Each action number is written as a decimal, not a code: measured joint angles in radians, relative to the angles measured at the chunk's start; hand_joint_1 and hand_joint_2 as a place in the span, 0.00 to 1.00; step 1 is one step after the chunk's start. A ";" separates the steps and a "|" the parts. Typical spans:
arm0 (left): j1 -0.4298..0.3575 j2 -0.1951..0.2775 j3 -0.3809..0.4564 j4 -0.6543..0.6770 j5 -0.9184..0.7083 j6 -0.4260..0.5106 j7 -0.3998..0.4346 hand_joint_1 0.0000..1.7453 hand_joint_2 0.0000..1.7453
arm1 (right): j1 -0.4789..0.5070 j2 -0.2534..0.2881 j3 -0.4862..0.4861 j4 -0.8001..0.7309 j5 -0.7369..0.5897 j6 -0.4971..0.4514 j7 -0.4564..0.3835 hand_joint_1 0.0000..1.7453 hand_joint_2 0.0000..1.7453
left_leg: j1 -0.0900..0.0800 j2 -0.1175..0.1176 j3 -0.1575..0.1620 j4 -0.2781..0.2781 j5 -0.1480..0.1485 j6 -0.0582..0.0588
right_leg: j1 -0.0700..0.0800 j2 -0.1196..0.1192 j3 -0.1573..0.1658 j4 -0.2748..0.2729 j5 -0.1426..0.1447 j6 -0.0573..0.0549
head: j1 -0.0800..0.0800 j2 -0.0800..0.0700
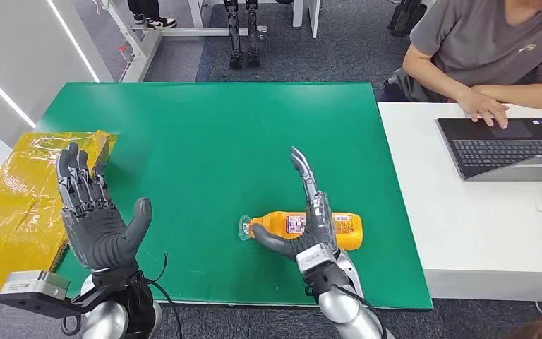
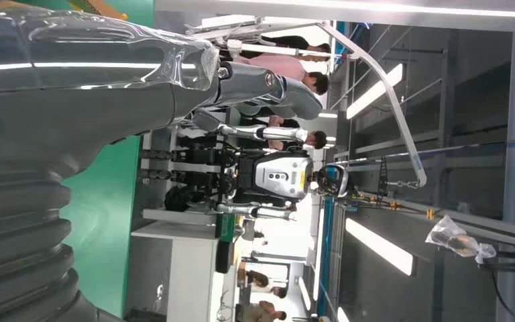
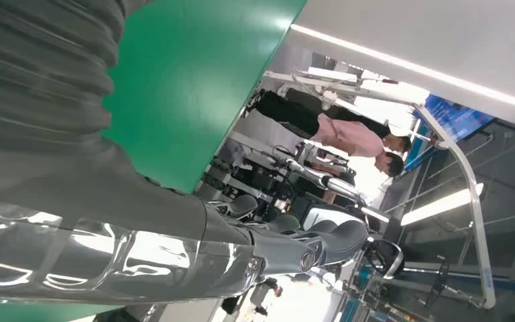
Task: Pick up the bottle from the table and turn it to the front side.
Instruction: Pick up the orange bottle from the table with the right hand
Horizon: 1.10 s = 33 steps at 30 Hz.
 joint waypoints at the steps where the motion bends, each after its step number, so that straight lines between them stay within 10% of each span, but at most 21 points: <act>1: -0.002 0.000 0.000 0.000 0.000 0.000 0.000 0.00 1.00 | -0.003 0.000 0.000 0.001 0.009 0.001 0.007 0.00 1.00 | 0.000 0.000 0.000 0.000 0.000 0.000 | 0.000 0.000 0.000 0.000 0.000 0.000 | 0.000 0.000; 16: -0.014 0.007 0.003 0.017 -0.006 -0.065 0.000 0.00 1.00 | -0.168 -0.086 0.003 0.086 0.450 0.204 0.332 0.00 1.00 | 0.000 0.000 0.000 0.001 0.000 0.001 | 0.000 0.000 0.000 0.000 0.001 0.000 | 0.000 0.000; 33: -0.031 0.007 0.005 0.048 0.018 -0.098 0.000 0.00 1.00 | -0.266 -0.341 0.093 0.184 0.578 0.569 0.397 0.00 1.00 | 0.000 -0.001 0.000 0.002 0.000 0.001 | 0.000 0.000 0.000 0.000 0.001 0.001 | 0.000 0.000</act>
